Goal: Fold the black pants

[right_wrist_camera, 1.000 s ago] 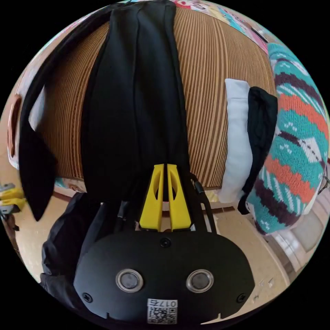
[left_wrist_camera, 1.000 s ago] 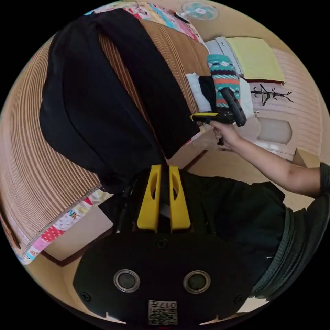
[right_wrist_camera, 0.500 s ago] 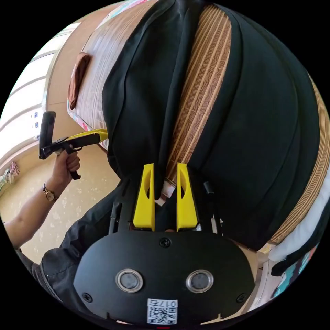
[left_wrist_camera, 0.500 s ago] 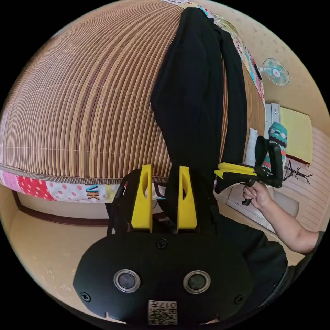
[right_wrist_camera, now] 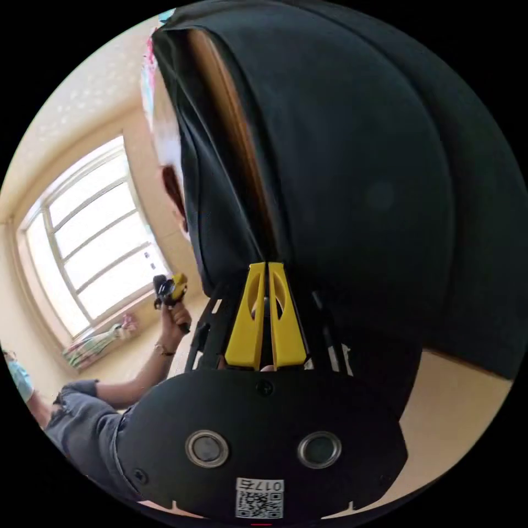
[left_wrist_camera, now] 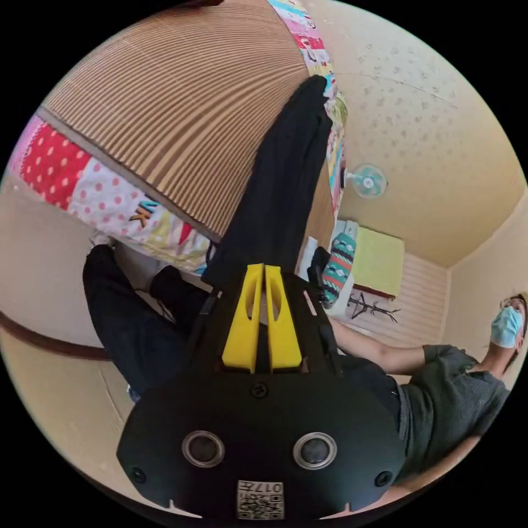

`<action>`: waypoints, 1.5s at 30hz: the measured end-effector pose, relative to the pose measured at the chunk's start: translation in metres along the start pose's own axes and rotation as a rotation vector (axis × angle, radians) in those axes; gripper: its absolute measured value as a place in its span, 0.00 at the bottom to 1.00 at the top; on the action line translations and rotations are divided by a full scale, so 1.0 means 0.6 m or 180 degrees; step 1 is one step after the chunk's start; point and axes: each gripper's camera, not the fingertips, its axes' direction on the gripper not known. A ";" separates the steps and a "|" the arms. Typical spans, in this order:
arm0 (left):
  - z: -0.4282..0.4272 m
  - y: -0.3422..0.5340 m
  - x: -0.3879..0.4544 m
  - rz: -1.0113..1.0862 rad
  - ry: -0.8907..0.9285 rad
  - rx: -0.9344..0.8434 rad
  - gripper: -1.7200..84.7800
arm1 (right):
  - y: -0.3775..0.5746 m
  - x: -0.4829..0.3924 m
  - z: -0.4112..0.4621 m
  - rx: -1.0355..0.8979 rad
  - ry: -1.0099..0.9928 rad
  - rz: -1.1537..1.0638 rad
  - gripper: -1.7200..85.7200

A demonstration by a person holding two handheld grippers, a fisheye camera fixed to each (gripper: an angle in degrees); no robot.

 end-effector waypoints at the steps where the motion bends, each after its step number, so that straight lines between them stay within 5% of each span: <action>1: -0.004 0.003 -0.009 -0.0185 -0.0353 0.0050 0.02 | 0.001 -0.001 -0.005 0.0005 -0.0015 0.0012 0.03; 10: 0.137 -0.103 0.038 0.0203 -0.1397 -0.0482 0.16 | 0.015 -0.093 0.002 -0.0461 0.0733 -0.0538 0.03; 16: 0.215 -0.121 0.069 0.1029 -0.2134 -0.1302 0.03 | 0.056 -0.135 0.022 -0.0454 0.0454 -0.0793 0.03; 19: 0.168 -0.091 0.053 0.0939 -0.1817 -0.1201 0.02 | 0.092 -0.149 0.054 -0.0558 0.0095 -0.1044 0.03; 26: 0.105 -0.010 -0.107 -0.0566 -0.1643 -0.0757 0.05 | 0.158 -0.173 0.148 -0.1206 0.1165 -0.1307 0.05; 31: 0.049 0.041 -0.143 -0.1094 -0.1255 0.0007 0.09 | 0.219 -0.136 0.003 -0.0036 0.2051 -0.0874 0.08; 33: 0.054 0.043 -0.136 -0.1011 -0.1339 0.0006 0.09 | 0.238 -0.066 -0.056 0.0376 0.2660 -0.0147 0.10; 36: 0.105 0.025 -0.114 -0.0669 -0.1541 -0.0399 0.09 | 0.254 0.011 -0.085 0.0540 0.2676 0.0392 0.12; 45: 0.284 -0.010 -0.022 0.0129 -0.1272 -0.0947 0.09 | 0.314 0.018 -0.009 0.0370 0.2201 0.0043 0.06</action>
